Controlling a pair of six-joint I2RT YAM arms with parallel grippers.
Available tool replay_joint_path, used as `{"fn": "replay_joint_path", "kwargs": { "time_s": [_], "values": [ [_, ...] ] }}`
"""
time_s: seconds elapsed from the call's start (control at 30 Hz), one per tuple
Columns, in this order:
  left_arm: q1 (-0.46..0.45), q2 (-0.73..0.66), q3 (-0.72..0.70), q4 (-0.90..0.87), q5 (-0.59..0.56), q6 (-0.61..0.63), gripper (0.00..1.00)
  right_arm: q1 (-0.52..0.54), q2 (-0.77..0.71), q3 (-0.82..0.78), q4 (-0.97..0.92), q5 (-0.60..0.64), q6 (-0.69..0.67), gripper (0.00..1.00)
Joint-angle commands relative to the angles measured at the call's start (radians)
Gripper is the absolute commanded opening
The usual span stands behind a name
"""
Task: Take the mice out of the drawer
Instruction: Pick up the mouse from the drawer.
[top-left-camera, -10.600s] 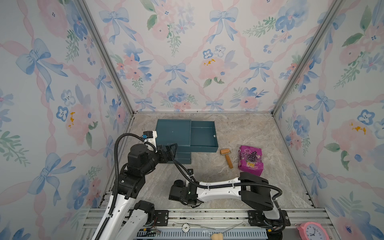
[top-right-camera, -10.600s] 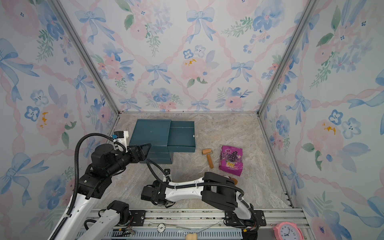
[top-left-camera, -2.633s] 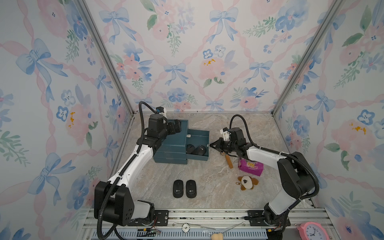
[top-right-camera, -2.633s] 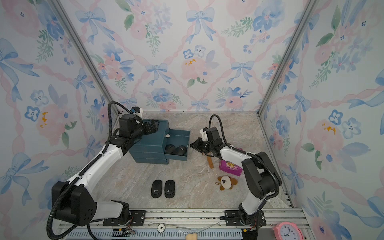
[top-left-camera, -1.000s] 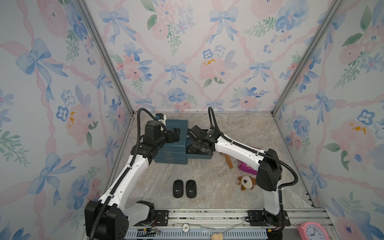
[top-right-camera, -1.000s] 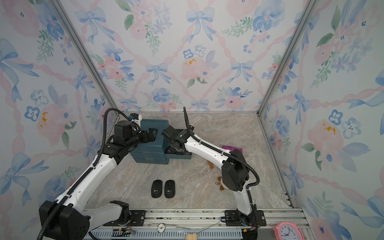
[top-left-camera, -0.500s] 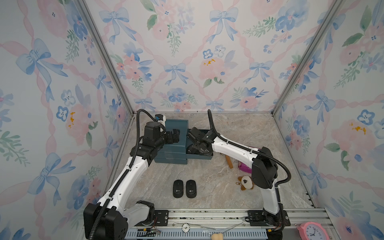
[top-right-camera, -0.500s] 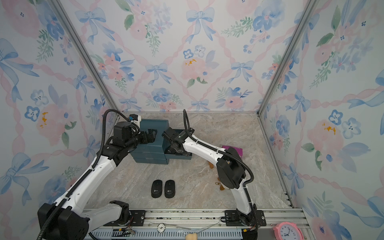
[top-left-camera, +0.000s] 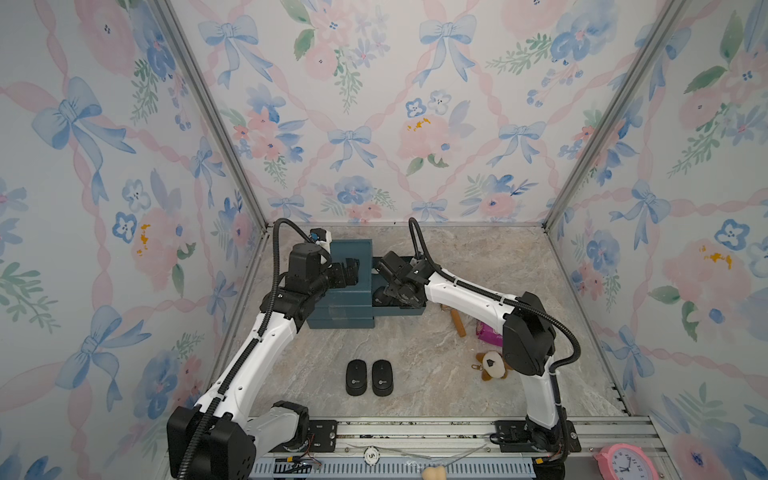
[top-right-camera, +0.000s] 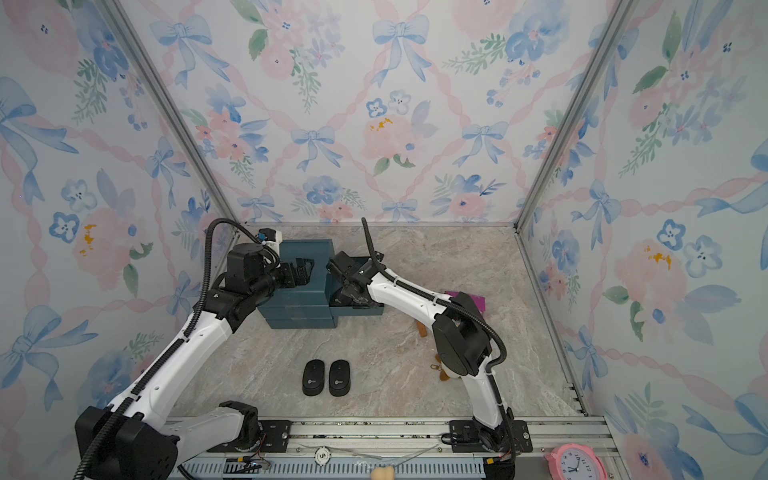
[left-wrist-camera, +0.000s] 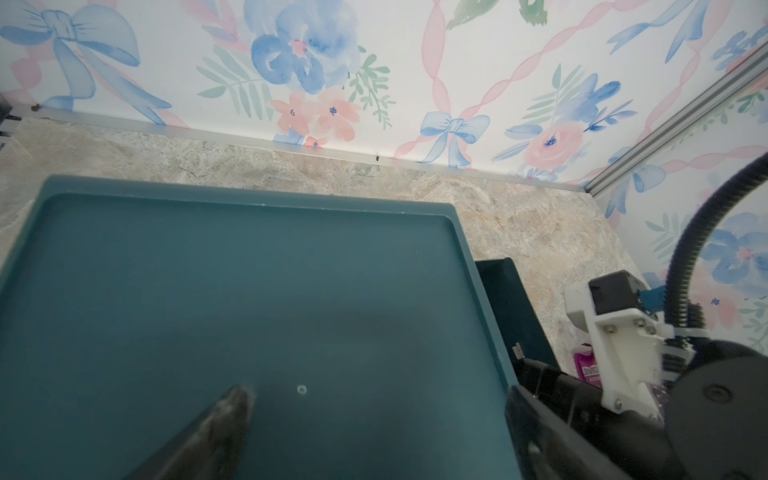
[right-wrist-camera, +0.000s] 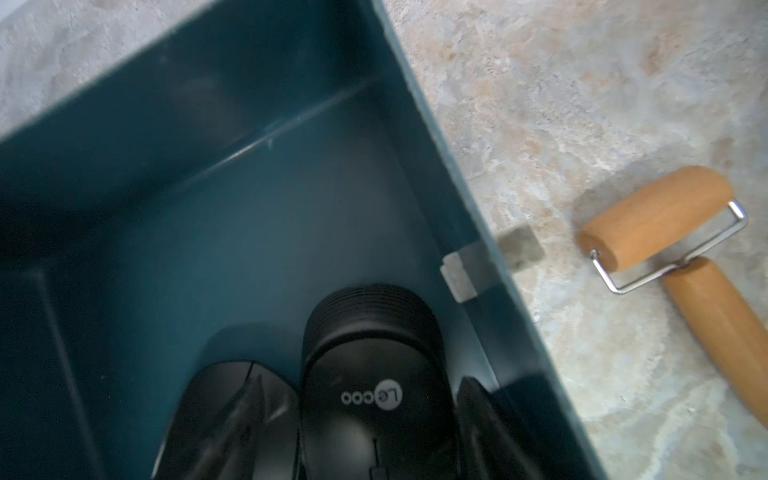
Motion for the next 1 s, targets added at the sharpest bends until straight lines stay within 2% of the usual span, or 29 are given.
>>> {"fn": "replay_joint_path", "kwargs": {
  "time_s": [0.0,0.2,0.4,0.63,0.77,0.97],
  "values": [
    [-0.002,0.027,-0.003,-0.062,-0.001,-0.006,0.98,-0.017,0.011,-0.029,-0.07,-0.045,-0.071,0.74],
    [-0.002,0.038,0.009,-0.061,-0.002,-0.01,0.98,-0.026,0.058,-0.037,0.034,-0.144,-0.128,0.7],
    [-0.002,0.033,0.012,-0.061,-0.01,-0.009,0.98,-0.029,0.073,0.004,0.047,-0.152,-0.162,0.56],
    [-0.001,0.022,0.011,-0.063,-0.014,-0.009,0.98,-0.028,-0.071,0.001,0.034,-0.045,-0.227,0.38],
    [-0.001,0.015,0.013,-0.072,0.004,-0.009,0.98,-0.021,-0.184,-0.01,0.019,0.023,-0.28,0.36],
    [0.002,0.007,0.035,-0.113,0.032,-0.009,0.98,-0.01,-0.349,-0.081,0.011,0.042,-0.335,0.36]
  ]
}}
